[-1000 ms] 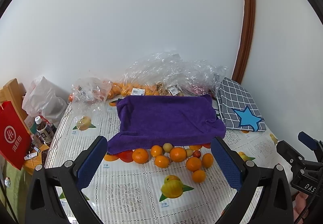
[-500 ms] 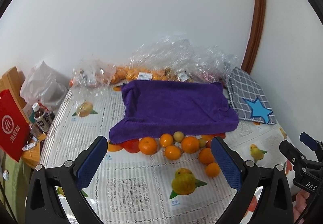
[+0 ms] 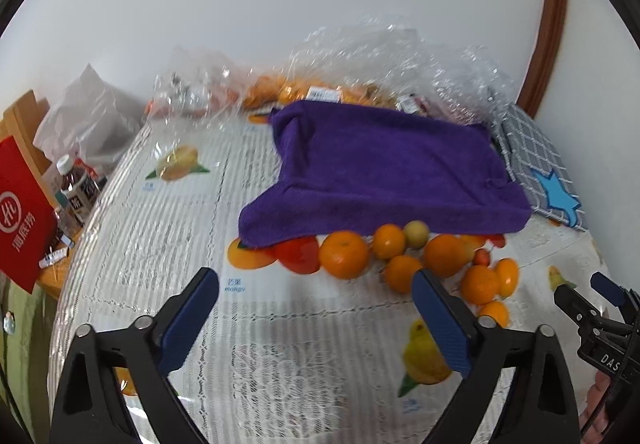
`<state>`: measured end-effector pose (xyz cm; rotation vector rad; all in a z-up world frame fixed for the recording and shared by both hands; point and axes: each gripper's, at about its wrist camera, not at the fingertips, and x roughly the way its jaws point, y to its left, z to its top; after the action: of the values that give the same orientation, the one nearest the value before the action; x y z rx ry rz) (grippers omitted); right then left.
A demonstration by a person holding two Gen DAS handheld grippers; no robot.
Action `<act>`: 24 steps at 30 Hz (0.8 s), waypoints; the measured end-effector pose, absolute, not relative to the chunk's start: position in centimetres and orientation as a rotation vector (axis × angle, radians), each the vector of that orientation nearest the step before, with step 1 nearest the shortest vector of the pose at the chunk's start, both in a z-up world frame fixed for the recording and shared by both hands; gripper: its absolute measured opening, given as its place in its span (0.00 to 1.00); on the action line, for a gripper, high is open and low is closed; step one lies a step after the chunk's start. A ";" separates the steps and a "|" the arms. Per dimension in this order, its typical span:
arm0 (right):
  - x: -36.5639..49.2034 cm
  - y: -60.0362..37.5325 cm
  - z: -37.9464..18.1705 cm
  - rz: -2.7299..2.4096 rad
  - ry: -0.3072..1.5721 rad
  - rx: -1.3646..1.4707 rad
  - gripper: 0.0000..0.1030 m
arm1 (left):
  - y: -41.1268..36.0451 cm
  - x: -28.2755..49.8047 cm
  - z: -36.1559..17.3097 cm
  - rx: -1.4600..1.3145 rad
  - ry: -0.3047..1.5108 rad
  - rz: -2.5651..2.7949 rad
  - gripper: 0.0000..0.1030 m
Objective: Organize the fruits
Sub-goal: 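Grasp a mandarin with the left gripper while the right gripper grasps an orange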
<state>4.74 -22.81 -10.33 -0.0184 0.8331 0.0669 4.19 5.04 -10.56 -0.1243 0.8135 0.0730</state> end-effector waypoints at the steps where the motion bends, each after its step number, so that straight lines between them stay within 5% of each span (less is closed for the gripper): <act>1: 5.1 -22.8 -10.9 0.074 0.843 -0.012 0.92 | 5.3 4.3 -10.9 -0.129 0.821 0.076 0.92; 10: 6.5 -21.5 -13.6 0.147 0.886 -0.025 0.70 | 6.9 5.2 -13.3 -0.155 0.853 0.059 0.77; 20: 8.7 -20.8 -15.6 0.180 0.921 -0.023 0.59 | 6.7 6.6 -15.3 -0.214 0.913 -0.037 0.53; 24: 9.9 -21.2 -16.5 0.204 0.956 0.018 0.55 | 6.5 6.8 -15.7 -0.217 0.907 -0.059 0.52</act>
<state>9.88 -21.17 -16.49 0.0178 0.9560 0.2044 6.78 6.53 -15.73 -0.2173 0.9066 -0.0586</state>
